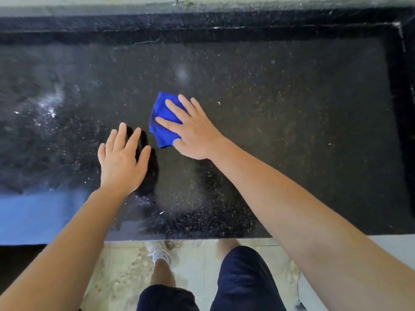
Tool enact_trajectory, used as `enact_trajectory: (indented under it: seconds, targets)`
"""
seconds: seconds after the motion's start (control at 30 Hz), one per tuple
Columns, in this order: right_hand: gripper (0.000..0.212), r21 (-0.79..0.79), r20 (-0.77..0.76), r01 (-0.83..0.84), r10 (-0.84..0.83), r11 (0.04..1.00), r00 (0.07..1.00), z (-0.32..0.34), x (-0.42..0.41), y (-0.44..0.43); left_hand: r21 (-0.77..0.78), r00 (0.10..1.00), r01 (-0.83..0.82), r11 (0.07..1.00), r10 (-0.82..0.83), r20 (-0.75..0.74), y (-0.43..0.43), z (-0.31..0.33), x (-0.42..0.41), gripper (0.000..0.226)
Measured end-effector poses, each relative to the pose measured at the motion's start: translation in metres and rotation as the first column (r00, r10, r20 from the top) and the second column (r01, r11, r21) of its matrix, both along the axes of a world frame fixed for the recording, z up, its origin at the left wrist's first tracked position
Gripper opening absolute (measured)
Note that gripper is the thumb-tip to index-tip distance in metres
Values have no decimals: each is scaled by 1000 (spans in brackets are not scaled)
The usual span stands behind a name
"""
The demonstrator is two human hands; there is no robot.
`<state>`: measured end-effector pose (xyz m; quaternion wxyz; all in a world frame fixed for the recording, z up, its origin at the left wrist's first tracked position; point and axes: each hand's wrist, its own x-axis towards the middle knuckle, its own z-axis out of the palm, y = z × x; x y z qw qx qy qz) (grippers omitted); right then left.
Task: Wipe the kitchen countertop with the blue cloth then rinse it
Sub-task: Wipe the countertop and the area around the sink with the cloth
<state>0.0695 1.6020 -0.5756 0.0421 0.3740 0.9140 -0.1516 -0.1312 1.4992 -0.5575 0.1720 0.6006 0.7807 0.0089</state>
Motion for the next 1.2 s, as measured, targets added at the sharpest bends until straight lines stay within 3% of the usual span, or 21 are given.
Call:
enact_trajectory:
  seconds: [0.13,0.23,0.3,0.37,0.43,0.47,0.5,0.57,0.67,0.77,0.83,0.9,0.97,1.1,1.2]
  targets:
    - [63,60,-33,-50,52,997,998,1,36,1,-34,998,-48,998,46,-42,-18,3,-41,59]
    - [62,105,22,286,-290,953,957,-1,107,14,-32,998,-56,998,55,-36,-25,5,-63,60]
    - [67,140,72,514,-526,846,847,3,144,14,-34,999,-46,998,45,-27,-30,5,-75,61]
    - [72,91,133,725,-730,683,671,8,146,6,-35,1000,-23,999,23,-9,-37,6,-85,61]
    - [69,38,172,848,-840,528,515,12,116,-5,-36,1000,2,999,-2,2,-46,6,-96,62]
    - [66,47,166,865,-858,500,487,12,93,-11,-40,1000,17,999,-17,2,-52,6,-101,63]
    - [65,85,154,839,-839,537,521,8,68,-17,-46,1000,31,998,-31,-3,-57,6,-108,63]
    - [66,174,110,683,-703,709,702,2,8,-25,-55,998,53,997,-54,-13,-68,6,-123,64]
    - [61,135,50,426,-435,895,899,3,-96,-48,-74,998,56,996,-58,-14,-85,6,-151,65]
    - [62,39,27,251,-253,967,967,9,-171,-86,-97,999,23,995,-25,-21,-99,6,-175,67]
    - [63,-20,40,183,-182,983,982,11,-178,-96,-100,1000,15,995,-17,-24,-105,6,-186,67]
    - [63,-57,32,197,-195,979,980,13,-154,-92,-99,999,38,994,-39,-11,-108,5,-191,67]
    - [65,-48,36,341,-340,939,940,13,-114,-90,-97,998,61,993,-60,9,-109,2,-191,66]
    - [68,29,71,728,-728,685,682,5,-8,-111,-103,995,92,990,-95,-18,-113,-8,-190,66]
    - [69,68,86,789,-791,611,606,2,27,-157,-95,994,100,991,-103,-31,-113,-11,-192,66]
